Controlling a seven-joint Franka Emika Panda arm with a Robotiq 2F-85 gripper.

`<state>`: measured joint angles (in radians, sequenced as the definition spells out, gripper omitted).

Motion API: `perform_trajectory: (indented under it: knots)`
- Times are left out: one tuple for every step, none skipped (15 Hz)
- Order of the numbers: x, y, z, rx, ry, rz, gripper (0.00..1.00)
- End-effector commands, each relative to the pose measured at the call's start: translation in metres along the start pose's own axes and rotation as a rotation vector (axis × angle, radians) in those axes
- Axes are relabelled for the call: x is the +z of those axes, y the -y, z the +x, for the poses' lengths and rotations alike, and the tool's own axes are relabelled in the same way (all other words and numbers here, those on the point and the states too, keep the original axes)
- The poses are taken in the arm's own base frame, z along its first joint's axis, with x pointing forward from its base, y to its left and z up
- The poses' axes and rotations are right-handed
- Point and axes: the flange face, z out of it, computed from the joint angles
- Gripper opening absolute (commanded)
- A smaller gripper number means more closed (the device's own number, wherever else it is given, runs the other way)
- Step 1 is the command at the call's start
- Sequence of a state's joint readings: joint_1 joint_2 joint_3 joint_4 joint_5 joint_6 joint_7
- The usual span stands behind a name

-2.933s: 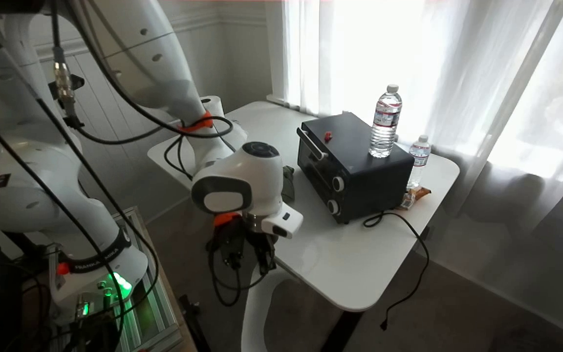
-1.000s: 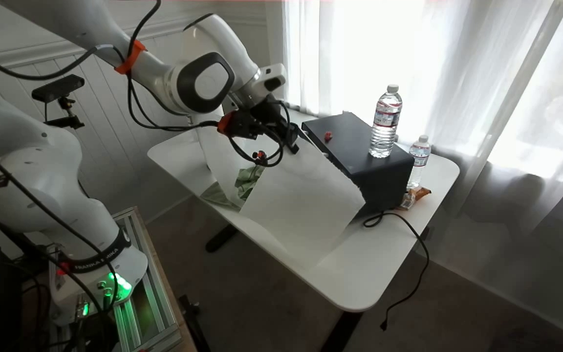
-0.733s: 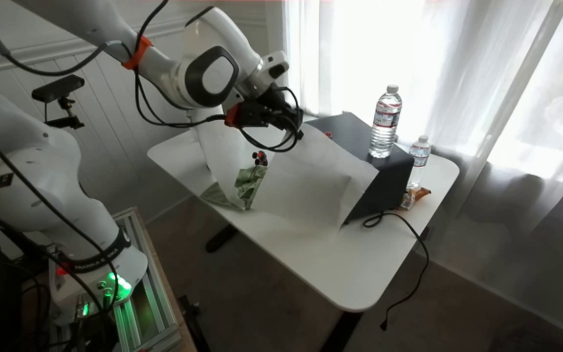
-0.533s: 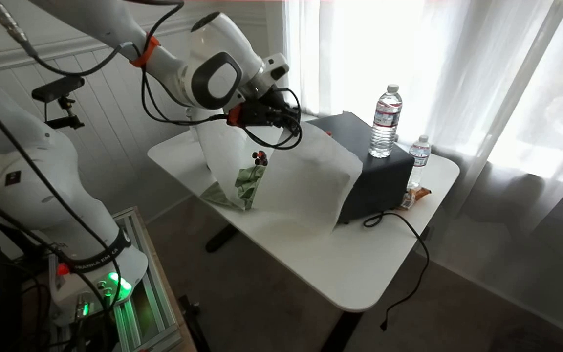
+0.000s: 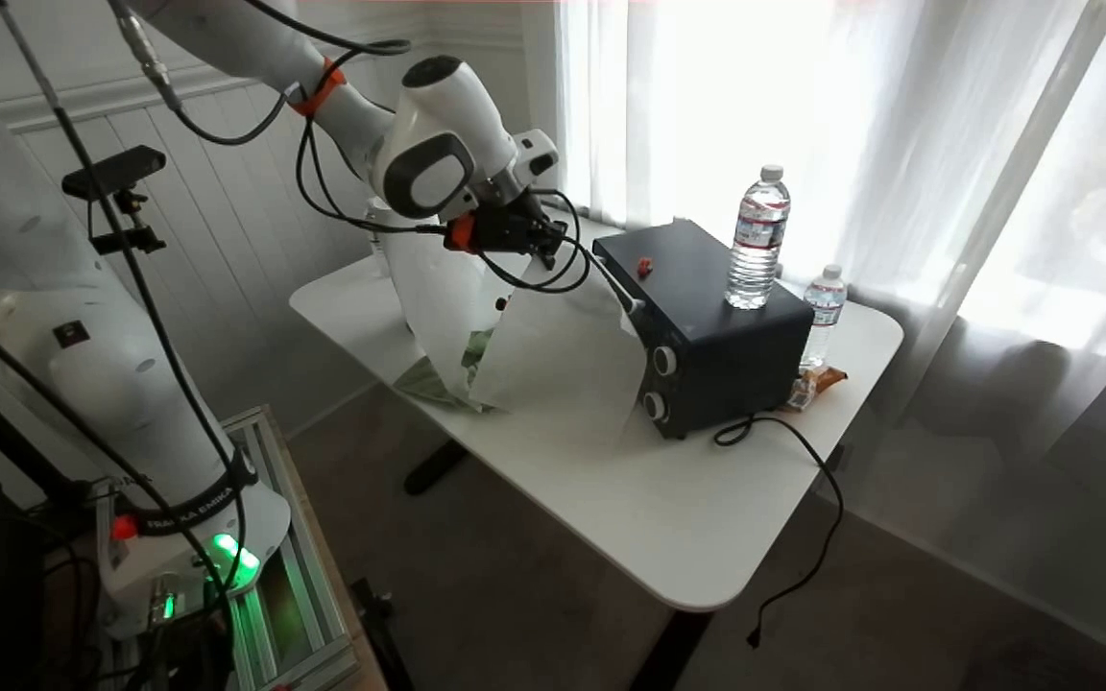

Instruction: Cut out the paper towel and put it on the green towel

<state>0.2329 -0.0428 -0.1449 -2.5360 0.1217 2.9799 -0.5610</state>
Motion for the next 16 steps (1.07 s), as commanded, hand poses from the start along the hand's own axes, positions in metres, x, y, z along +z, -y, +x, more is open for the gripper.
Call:
perform_trajectory:
  knots:
    - [0.012,-0.001,0.012,-0.048,0.019,0.058,0.00]
    - [0.015,-0.002,0.014,-0.062,0.025,0.075,0.00]
    - [0.019,-0.003,0.014,-0.076,0.031,0.091,0.00]
    - [0.024,-0.007,0.013,-0.089,0.039,0.095,0.26]
    - [0.026,-0.010,0.013,-0.106,0.045,0.102,0.27]
    - [0.027,-0.012,0.014,-0.120,0.044,0.108,0.34]
    - [0.026,-0.014,0.014,-0.131,0.044,0.111,0.40]
    - [0.023,-0.016,0.015,-0.144,0.043,0.113,0.47]
    - [0.016,-0.018,0.015,-0.160,0.039,0.102,0.54]
    - [0.011,-0.019,0.016,-0.168,0.034,0.100,0.60]
    - [0.004,-0.020,0.018,-0.175,0.022,0.094,0.68]
    - [-0.005,-0.020,0.019,-0.181,0.008,0.084,0.74]
    - [-0.013,-0.020,0.021,-0.188,-0.003,0.084,0.82]
    - [-0.021,-0.018,0.022,-0.195,-0.015,0.079,0.88]
    - [-0.029,-0.017,0.024,-0.202,-0.022,0.082,0.96]
    - [-0.038,-0.015,0.025,-0.209,-0.032,0.078,0.99]
